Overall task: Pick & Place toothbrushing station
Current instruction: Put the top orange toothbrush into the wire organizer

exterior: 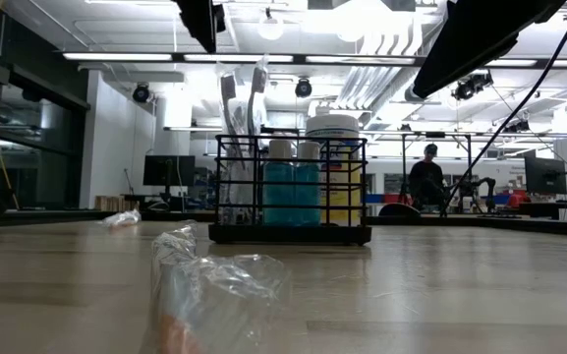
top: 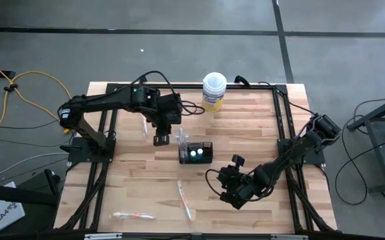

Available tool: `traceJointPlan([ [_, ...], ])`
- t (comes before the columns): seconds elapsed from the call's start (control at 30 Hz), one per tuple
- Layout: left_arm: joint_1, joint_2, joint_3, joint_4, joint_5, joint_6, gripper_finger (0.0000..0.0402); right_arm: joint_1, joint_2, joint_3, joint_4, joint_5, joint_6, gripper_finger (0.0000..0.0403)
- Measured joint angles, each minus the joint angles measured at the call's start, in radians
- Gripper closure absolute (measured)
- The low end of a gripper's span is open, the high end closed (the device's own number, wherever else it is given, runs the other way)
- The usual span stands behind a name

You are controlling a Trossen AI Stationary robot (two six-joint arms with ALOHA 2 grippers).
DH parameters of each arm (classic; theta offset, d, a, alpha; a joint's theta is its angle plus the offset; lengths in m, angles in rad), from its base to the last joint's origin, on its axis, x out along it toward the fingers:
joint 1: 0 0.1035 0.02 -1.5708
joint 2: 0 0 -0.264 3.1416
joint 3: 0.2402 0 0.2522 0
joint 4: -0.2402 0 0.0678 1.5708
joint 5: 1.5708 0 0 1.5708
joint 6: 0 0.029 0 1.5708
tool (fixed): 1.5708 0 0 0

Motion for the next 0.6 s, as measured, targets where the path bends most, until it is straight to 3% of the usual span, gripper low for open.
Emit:
traceJointPlan([
  [0.6,-0.002,-0.034,-0.001,-0.123,-0.006,-0.083,0.0296,0.000,0.000,0.000,0.004,0.000,-0.036,0.0298],
])
